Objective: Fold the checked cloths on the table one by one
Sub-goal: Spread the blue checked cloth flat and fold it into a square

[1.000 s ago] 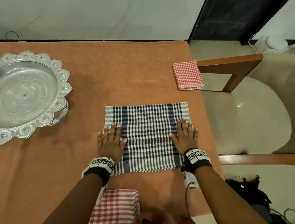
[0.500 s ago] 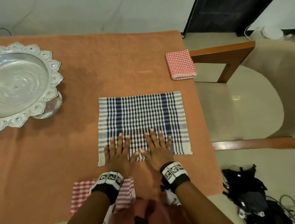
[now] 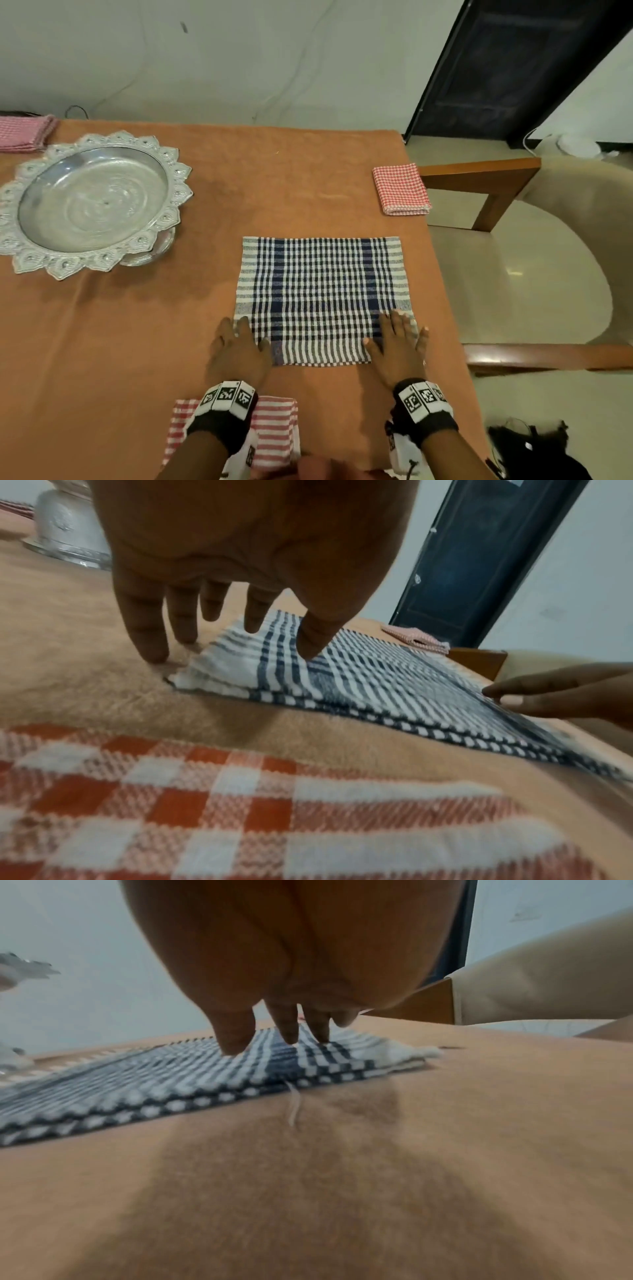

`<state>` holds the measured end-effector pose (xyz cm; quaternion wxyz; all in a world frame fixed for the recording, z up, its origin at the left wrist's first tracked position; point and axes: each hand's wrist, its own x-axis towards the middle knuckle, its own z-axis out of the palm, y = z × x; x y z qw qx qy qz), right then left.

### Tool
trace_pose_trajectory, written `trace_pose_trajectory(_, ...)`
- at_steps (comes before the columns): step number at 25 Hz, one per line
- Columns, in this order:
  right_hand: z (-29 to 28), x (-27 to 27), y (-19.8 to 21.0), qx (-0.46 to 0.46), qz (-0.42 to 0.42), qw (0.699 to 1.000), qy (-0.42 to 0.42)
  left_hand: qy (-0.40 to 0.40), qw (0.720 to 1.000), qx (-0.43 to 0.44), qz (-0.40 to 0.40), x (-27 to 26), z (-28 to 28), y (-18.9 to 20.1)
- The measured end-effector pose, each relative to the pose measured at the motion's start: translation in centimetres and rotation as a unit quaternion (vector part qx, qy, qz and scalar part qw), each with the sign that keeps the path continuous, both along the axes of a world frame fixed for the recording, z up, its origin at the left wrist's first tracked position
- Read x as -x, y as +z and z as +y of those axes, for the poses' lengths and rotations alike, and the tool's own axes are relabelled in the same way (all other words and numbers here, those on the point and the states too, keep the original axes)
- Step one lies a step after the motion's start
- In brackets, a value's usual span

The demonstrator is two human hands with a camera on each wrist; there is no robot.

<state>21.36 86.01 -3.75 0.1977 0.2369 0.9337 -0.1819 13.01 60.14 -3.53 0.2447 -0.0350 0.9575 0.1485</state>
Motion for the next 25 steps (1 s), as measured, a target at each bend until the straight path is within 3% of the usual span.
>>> trace_pose_trajectory(2, -1.8, 0.8, 1.1, 0.100, 0.106, 0.989, -0.023, 0.060, 0.997, -0.055, 0.004, 0.0, -0.7, 0.4)
trace_pose_trajectory(4, -3.9, 1.8, 2.1, 0.205, 0.128, 0.970, -0.024, 0.119, 0.986, -0.112, -0.003, 0.3, -1.0, 0.6)
trace_pose_trajectory(6, -5.4, 2.6, 2.5, 0.221, 0.113, 0.969, -0.018, 0.153, 0.978, -0.143, -0.022, 0.7, -1.2, 0.9)
trace_pose_trajectory(9, -5.9, 3.0, 2.1, 0.206, 0.077, 0.975, -0.036, 0.132, 0.983, -0.116, -0.042, 0.9, -1.9, 1.2)
trace_pose_trajectory(14, -5.2, 2.9, 2.0, 0.228, 0.057, 0.969, -0.071, 0.103, 0.988, -0.117, -0.002, 0.6, -2.1, 2.1)
trace_pose_trajectory(19, -5.1, 4.6, 3.4, 0.250, 0.108, 0.957, -0.101, -0.037, 0.989, -0.121, 0.076, -0.7, 2.7, 4.7)
trace_pose_trajectory(25, -3.8, 7.5, 3.0, 0.317, 0.039, 0.940, -0.118, -0.194, 0.973, -0.087, 0.087, -2.7, 8.0, 5.6)
